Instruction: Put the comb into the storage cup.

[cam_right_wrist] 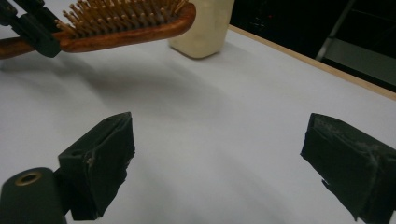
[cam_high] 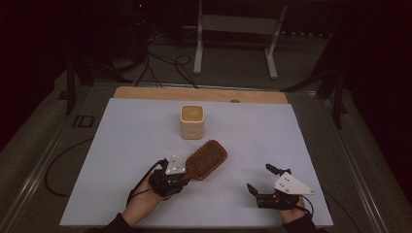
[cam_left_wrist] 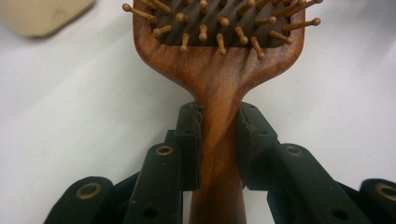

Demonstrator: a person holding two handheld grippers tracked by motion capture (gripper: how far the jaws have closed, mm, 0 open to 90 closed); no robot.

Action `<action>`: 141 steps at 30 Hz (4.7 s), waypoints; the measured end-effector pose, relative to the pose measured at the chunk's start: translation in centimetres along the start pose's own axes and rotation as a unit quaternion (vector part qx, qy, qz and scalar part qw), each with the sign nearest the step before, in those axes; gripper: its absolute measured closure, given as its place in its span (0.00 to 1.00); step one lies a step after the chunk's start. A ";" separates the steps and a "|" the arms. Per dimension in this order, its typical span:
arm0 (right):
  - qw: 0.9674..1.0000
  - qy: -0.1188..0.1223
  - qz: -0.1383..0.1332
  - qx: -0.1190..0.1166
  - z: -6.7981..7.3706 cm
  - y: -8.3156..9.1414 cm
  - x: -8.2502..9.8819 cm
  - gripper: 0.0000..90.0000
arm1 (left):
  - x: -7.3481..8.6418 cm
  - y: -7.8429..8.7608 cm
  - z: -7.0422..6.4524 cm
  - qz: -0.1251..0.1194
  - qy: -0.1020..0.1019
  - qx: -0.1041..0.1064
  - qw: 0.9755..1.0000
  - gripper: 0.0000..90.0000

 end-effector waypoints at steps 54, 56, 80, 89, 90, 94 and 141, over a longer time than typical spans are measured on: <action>0.914 -0.345 -0.029 -0.212 1.1 -8.8 -11.4 0.10 | 1.0 1.1 0.2 -0.140 0.000 0.020 0.990 0.82; 0.907 -0.358 -0.027 -0.218 1.5 -9.1 -11.2 0.10 | 1.0 1.1 0.2 -0.143 -0.002 0.018 0.990 0.82; 0.873 -0.410 0.009 -0.265 3.1 -11.1 -10.0 0.51 | 0.9 0.3 0.0 -0.138 0.003 0.016 0.990 0.82; 0.889 -0.386 0.013 -0.248 3.4 -10.4 -11.0 0.56 | 0.6 0.3 -0.3 -0.143 0.010 0.023 0.989 0.81; 0.891 -0.382 0.010 -0.246 3.4 -10.3 -11.1 0.56 | 0.6 0.4 -0.3 -0.146 0.008 0.019 0.989 0.81; 0.902 -0.361 0.005 -0.238 3.5 -10.0 -11.8 0.57 | 0.3 0.4 -0.2 -0.146 0.013 0.023 0.989 0.77; 0.952 -0.256 -0.073 -0.148 -2.4 -8.2 -22.2 0.57 | 8.2 4.5 5.2 -0.122 0.032 0.035 0.991 0.00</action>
Point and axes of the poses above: each handheld gripper's, and its own axes: y roughly backward along the jaws, x roughly out of its underside, z roughly to its left, the point moved 4 cm from there along -y, roughly forward along the jaws, and after that the axes turned 4 degrees about z, right-handed, at the moved point
